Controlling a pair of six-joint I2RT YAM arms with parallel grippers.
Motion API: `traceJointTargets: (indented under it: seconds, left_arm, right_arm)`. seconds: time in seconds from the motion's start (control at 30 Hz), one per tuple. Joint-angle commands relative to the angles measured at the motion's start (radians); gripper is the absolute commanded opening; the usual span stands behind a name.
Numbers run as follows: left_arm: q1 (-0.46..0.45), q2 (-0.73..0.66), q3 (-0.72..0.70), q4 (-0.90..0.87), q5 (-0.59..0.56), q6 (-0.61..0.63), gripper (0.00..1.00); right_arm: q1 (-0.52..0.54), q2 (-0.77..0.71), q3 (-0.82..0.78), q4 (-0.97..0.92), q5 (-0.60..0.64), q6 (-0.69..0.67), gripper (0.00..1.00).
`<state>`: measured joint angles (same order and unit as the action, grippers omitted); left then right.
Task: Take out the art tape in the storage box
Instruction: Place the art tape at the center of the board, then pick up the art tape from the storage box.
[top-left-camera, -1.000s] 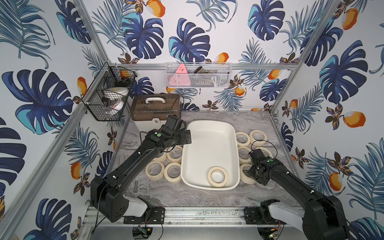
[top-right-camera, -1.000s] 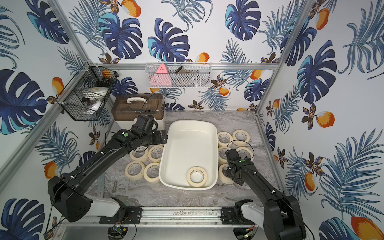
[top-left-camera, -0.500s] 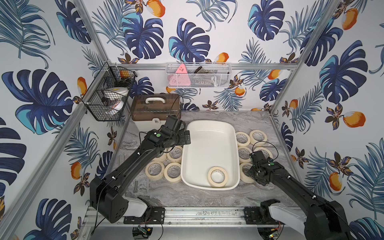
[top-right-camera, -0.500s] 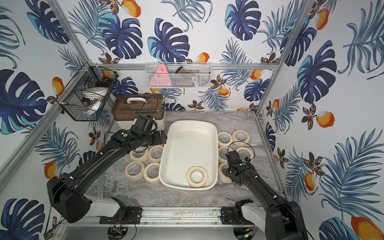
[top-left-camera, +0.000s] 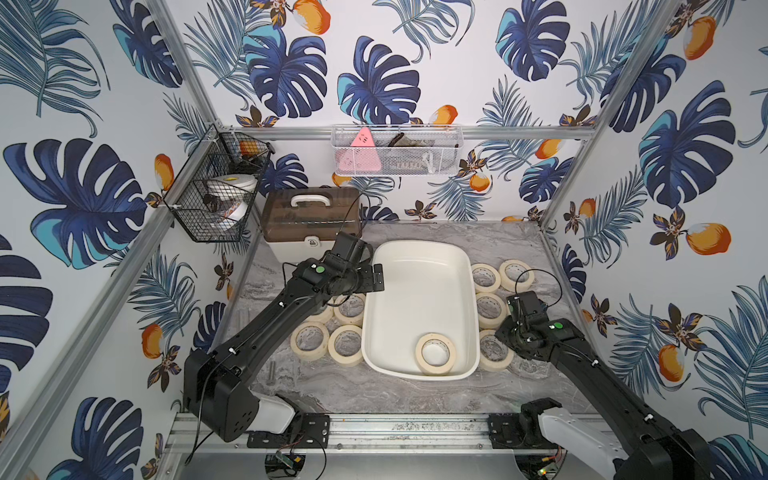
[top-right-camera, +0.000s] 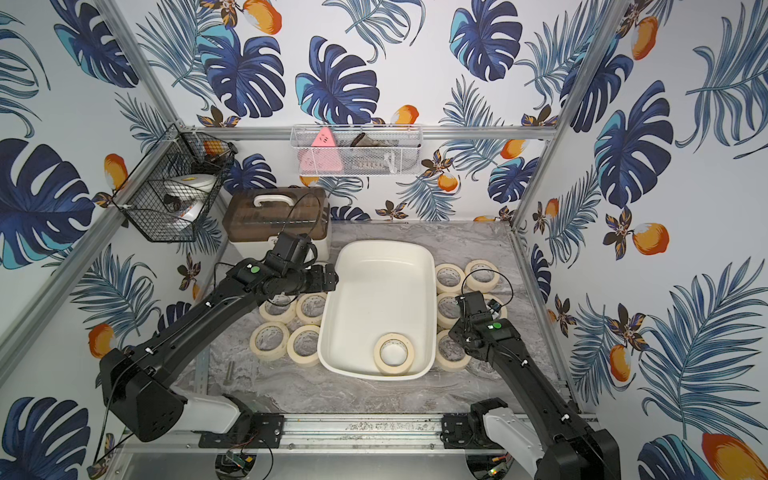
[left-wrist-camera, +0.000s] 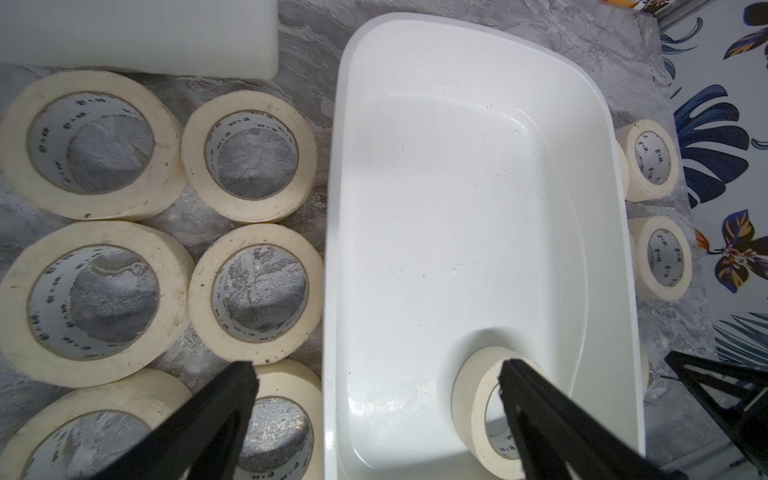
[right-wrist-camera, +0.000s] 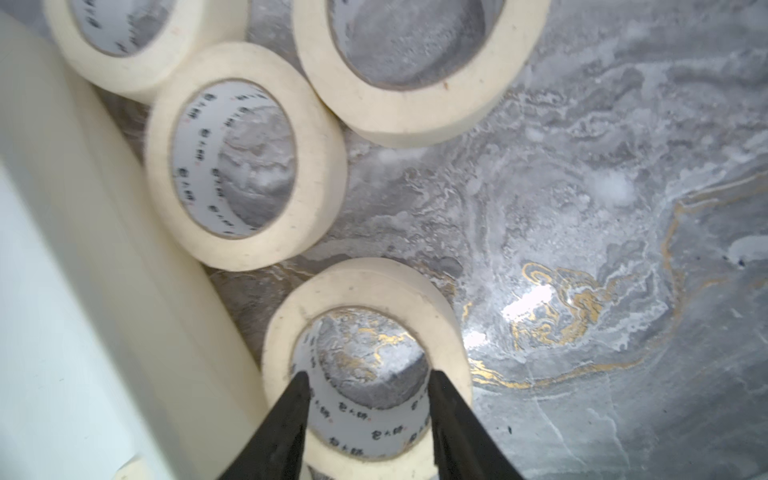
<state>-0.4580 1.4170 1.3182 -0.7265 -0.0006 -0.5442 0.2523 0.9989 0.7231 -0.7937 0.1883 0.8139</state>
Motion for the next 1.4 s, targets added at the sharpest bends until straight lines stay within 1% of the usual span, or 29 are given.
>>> traceJointTargets:
  seconds: [0.0, 0.1, 0.23, 0.4, 0.47, 0.67, 0.8, 0.97, 1.2, 1.37]
  left_arm:
    - [-0.009, 0.010, -0.016, 0.059, 0.110, 0.044, 0.98]
    - [-0.052, 0.034, -0.026, 0.087, 0.146, 0.075, 0.97]
    - [-0.138, 0.095, -0.025, 0.109, 0.149, 0.101, 0.96]
    - [-0.233, 0.177, -0.048, 0.169, 0.160, 0.111, 0.93]
    - [-0.256, 0.208, -0.056, 0.187, 0.158, 0.121, 0.93]
    - [-0.290, 0.280, -0.098, 0.245, 0.173, 0.148, 0.90]
    - [-0.318, 0.331, -0.102, 0.256, 0.184, 0.164, 0.87]
    - [-0.324, 0.372, -0.120, 0.281, 0.180, 0.172, 0.87]
    - [-0.367, 0.437, -0.106, 0.276, 0.194, 0.199, 0.80]
    - [-0.377, 0.457, -0.115, 0.298, 0.203, 0.193, 0.72]
  right_arm:
    - [0.001, 0.020, 0.075, -0.065, -0.043, -0.088, 0.51]
    - [0.001, 0.038, 0.155, -0.098, -0.058, -0.132, 0.53]
    - [0.001, 0.038, 0.227, -0.105, -0.083, -0.185, 0.60]
    - [0.001, 0.016, 0.257, -0.068, -0.116, -0.234, 0.65]
    - [0.000, 0.011, 0.269, -0.063, -0.120, -0.246, 0.66]
    - [0.001, 0.016, 0.294, -0.058, -0.125, -0.282, 0.68]
    - [-0.001, 0.021, 0.295, -0.046, -0.132, -0.299, 0.69]
    - [-0.001, 0.034, 0.301, -0.031, -0.149, -0.314, 0.70]
    - [-0.001, 0.043, 0.299, -0.031, -0.139, -0.332, 0.70]
    - [-0.002, 0.047, 0.294, -0.033, -0.123, -0.341, 0.71]
